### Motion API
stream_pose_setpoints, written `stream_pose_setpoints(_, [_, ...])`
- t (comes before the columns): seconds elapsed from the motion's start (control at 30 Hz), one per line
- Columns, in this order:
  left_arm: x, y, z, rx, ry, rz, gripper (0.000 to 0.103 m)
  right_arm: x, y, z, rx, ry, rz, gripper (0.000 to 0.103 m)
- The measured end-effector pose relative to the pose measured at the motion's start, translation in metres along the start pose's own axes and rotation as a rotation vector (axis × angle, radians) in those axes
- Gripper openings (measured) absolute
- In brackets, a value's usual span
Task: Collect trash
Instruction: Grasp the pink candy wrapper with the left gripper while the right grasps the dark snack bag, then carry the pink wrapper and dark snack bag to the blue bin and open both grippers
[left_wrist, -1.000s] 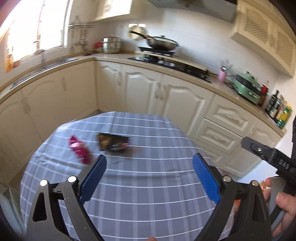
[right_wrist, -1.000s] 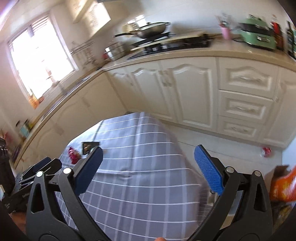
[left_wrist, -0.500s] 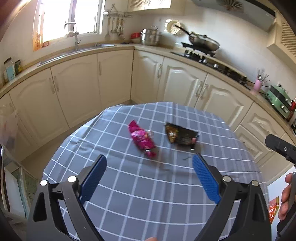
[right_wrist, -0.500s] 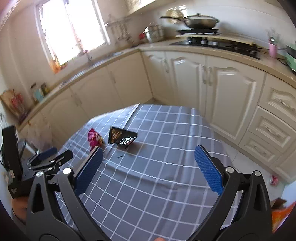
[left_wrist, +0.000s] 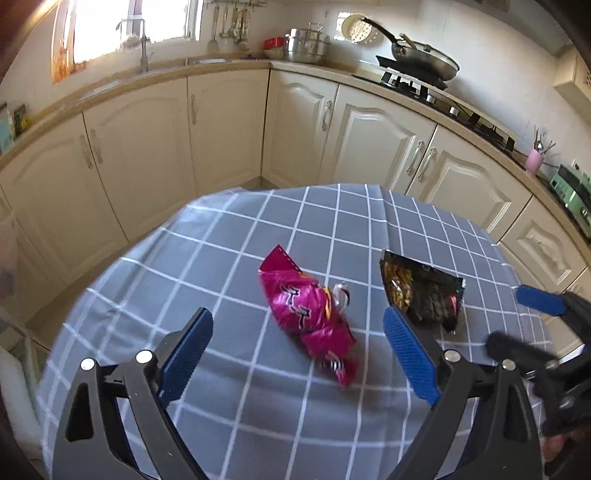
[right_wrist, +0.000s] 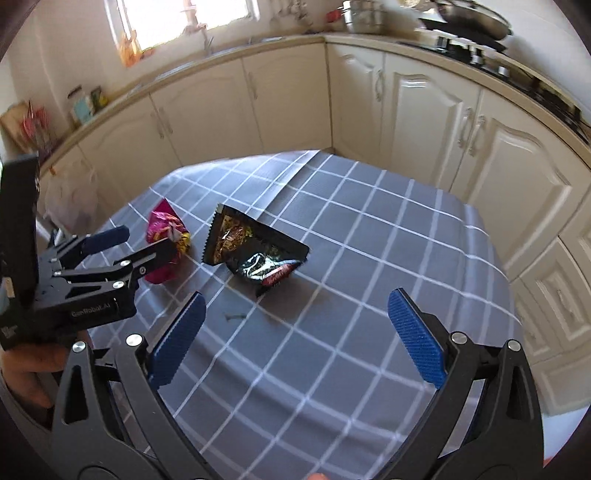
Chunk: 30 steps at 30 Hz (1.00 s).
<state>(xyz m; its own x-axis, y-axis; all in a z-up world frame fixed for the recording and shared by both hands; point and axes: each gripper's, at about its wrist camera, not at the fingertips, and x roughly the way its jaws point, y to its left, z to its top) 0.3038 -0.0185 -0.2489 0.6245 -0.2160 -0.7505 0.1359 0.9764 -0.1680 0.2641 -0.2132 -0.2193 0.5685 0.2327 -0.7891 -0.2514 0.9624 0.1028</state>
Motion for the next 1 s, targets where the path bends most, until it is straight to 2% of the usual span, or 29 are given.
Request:
stream_pose_setpoints(0.03, [0.006, 0.002, 0.001, -0.009, 0.024, -0.023, 0.066, 0.008, 0.002, 0.002, -0.018, 0.01, 0.001, 0.097])
stream_pose_setpoints(0.1, [0.01, 0.003, 0.0, 0.002, 0.026, -0.008, 0.044, 0.022, 0.005, 0.006, -0.046, 0.034, -0.002, 0.097])
stream_pose_setpoints(0.13, [0.01, 0.003, -0.001, 0.012, 0.027, -0.006, 0.04, 0.03, 0.007, 0.009, -0.059, 0.048, 0.006, 0.097])
stream_pose_setpoints(0.27, [0.008, 0.012, -0.001, -0.002, 0.03, -0.037, 0.039, 0.05, 0.02, 0.018, -0.112, 0.062, 0.032, 0.096])
stream_pose_setpoints(0.33, [0.005, 0.016, -0.003, -0.01, 0.028, -0.03, 0.039, 0.054, 0.031, 0.019, -0.166, 0.053, 0.014, 0.088])
stream_pose_setpoints(0.4, [-0.001, 0.02, -0.007, -0.026, 0.025, -0.026, 0.039, 0.052, 0.037, 0.016, -0.188, 0.036, 0.0, 0.067])
stream_pose_setpoints(0.43, [-0.004, 0.022, -0.007, -0.03, 0.023, -0.027, 0.039, 0.049, 0.036, 0.016, -0.176, 0.035, 0.001, 0.062])
stream_pose_setpoints(0.47, [-0.007, 0.023, -0.01, -0.034, 0.022, -0.028, 0.039, 0.047, 0.036, 0.014, -0.17, 0.033, 0.0, 0.051])
stream_pose_setpoints(0.53, [-0.013, 0.025, -0.013, -0.041, 0.02, -0.031, 0.039, 0.04, 0.034, 0.009, -0.15, 0.035, 0.025, 0.039])
stream_pose_setpoints(0.57, [-0.016, 0.025, -0.015, -0.043, 0.019, -0.034, 0.039, 0.037, 0.031, 0.007, -0.137, 0.036, 0.029, 0.03])
stream_pose_setpoints(0.7, [-0.033, 0.018, -0.024, -0.04, 0.008, -0.046, 0.039, 0.02, 0.021, -0.007, -0.057, 0.031, 0.068, 0.028])
stream_pose_setpoints(1.0, [-0.078, -0.024, -0.038, 0.014, -0.04, -0.098, 0.039, -0.057, -0.009, -0.042, 0.051, -0.067, 0.057, 0.028])
